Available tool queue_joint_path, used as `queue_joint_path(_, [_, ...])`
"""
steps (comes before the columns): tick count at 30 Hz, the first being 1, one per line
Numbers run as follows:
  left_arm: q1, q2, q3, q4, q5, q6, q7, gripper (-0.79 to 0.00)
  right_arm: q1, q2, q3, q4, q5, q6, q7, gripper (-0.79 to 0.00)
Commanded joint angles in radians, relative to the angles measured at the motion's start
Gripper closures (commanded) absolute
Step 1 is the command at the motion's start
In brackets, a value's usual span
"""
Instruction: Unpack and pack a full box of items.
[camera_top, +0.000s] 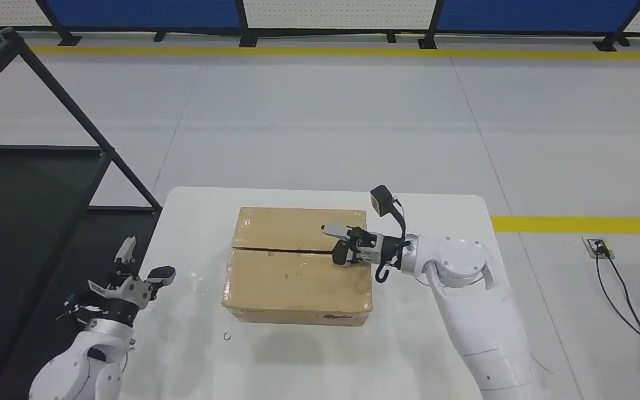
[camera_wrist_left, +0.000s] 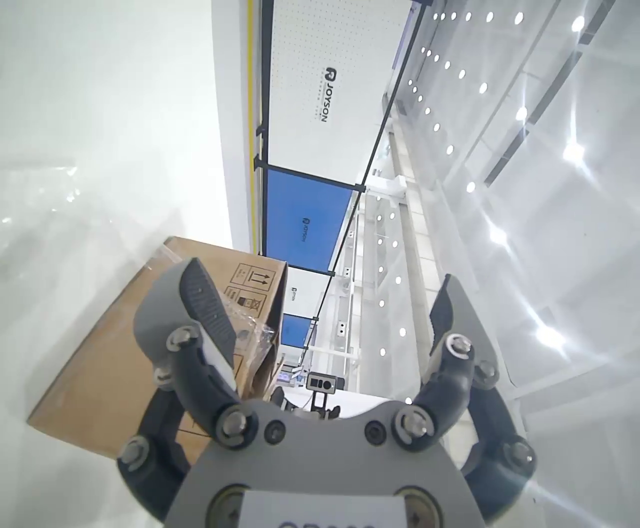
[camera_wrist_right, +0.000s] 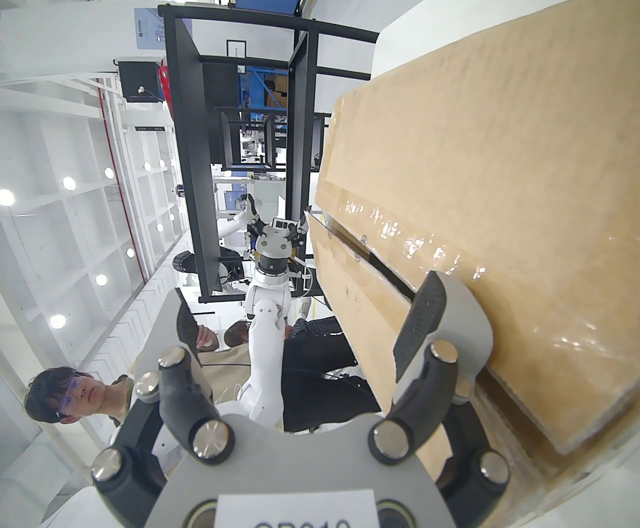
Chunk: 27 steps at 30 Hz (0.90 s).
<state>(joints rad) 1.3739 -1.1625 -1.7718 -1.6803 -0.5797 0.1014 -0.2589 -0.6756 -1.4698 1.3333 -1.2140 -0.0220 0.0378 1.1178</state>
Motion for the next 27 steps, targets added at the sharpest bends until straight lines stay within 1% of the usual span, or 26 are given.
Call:
queue_joint_path(1, [-0.025,0.000,0.047,0.033,0.067,0.014,0.003,-0.785,-0.016,0.000,-0.005,-0.019,0.005,-0.006,-0.023,-0.785])
queue_joint_path(6, [-0.087,-0.008,0.136,0.111,0.112,0.022,0.012,-0.785,-0.036,0.008,-0.015,-0.048,0.008,0.006,-0.035,-0.785])
queue_joint_path(15, [-0.206,-0.028,0.264,0.230,0.113,0.011,0.027,-0.785,-0.038,0.020,-0.032,-0.057,0.015,0.019,-0.035,-0.785])
queue_joint_path(23, [-0.311,-0.051,0.326,0.323,0.062,-0.033,0.098,-0.785,-0.031,0.028,-0.055,-0.056,0.023,0.020,-0.032,-0.785])
queue_joint_path(27, [-0.333,-0.060,0.323,0.337,0.026,-0.074,0.143,-0.785,-0.027,0.032,-0.064,-0.053,0.028,0.019,-0.032,-0.785])
